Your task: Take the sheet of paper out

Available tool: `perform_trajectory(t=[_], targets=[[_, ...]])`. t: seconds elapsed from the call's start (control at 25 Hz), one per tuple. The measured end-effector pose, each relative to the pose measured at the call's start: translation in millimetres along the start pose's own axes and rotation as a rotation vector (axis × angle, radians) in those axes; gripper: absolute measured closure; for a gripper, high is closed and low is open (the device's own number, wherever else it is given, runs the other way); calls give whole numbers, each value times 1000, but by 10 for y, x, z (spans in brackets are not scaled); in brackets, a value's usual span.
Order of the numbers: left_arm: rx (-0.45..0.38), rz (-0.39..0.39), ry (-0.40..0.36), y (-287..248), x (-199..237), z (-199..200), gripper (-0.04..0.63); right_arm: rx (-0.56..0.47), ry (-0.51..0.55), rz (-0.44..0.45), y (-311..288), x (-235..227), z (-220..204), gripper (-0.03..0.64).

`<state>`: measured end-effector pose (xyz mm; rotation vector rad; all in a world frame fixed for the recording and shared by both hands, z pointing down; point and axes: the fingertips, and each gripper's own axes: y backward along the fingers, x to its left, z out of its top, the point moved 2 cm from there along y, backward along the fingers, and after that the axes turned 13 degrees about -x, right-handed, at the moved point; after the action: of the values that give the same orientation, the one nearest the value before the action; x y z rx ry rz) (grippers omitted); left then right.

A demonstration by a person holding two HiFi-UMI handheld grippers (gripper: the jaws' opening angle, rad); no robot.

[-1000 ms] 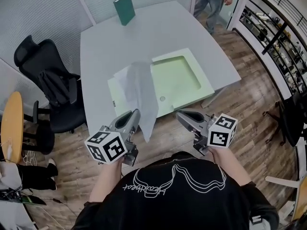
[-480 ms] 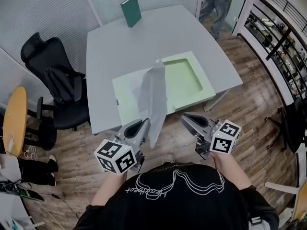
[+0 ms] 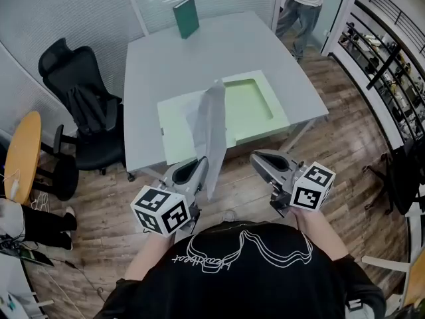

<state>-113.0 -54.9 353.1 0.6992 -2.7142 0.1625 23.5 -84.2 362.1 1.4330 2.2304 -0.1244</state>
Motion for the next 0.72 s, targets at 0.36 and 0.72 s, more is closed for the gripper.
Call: perform_trajectory(t=[0.36, 0.72], targets=[[0, -9, 19, 116, -293, -160, 582, 27, 73, -33, 338, 103, -50, 609], [5, 2, 31, 328, -561, -324, 583, 36, 63, -23, 610, 345, -162, 609]])
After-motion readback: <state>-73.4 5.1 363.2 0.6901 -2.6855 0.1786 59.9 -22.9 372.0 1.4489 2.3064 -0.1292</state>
